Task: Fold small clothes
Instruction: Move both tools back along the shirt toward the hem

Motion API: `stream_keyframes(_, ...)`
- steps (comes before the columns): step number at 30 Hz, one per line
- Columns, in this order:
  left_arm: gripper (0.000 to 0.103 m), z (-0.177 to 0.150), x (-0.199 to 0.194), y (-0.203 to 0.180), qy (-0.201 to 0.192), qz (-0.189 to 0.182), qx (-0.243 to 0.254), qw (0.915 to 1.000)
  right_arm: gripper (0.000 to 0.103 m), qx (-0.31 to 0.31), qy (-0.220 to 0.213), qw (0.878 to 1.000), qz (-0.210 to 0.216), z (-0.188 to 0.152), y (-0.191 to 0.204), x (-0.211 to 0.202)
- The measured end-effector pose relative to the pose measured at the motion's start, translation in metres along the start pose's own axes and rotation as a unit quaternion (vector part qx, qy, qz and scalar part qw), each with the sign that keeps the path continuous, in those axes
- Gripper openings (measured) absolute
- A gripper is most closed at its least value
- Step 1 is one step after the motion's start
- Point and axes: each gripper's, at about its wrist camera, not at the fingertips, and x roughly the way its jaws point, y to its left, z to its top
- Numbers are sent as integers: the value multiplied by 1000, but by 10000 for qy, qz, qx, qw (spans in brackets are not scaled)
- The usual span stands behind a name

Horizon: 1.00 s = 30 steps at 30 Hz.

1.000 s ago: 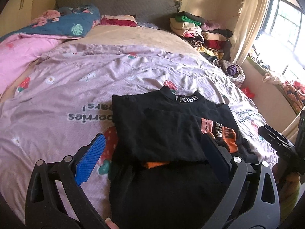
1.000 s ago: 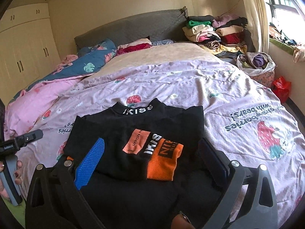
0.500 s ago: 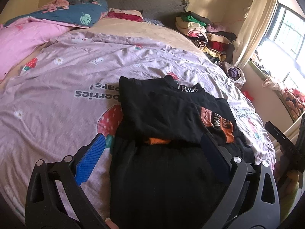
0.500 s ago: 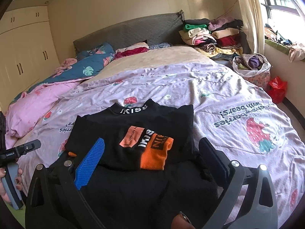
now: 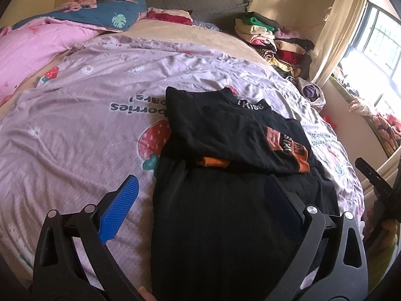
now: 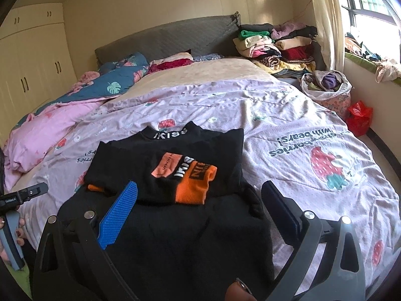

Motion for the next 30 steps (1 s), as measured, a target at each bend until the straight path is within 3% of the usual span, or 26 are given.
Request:
stream_keyframes(20,93,-44,-6,12,457,240,132,9986,98,-200,418,9989,-5,-34,-6,-10)
stream_keyframes(30,93,-64,-10,20,643,99,-6,9979,98,-365,686,9970,-39,-59,-9,-16)
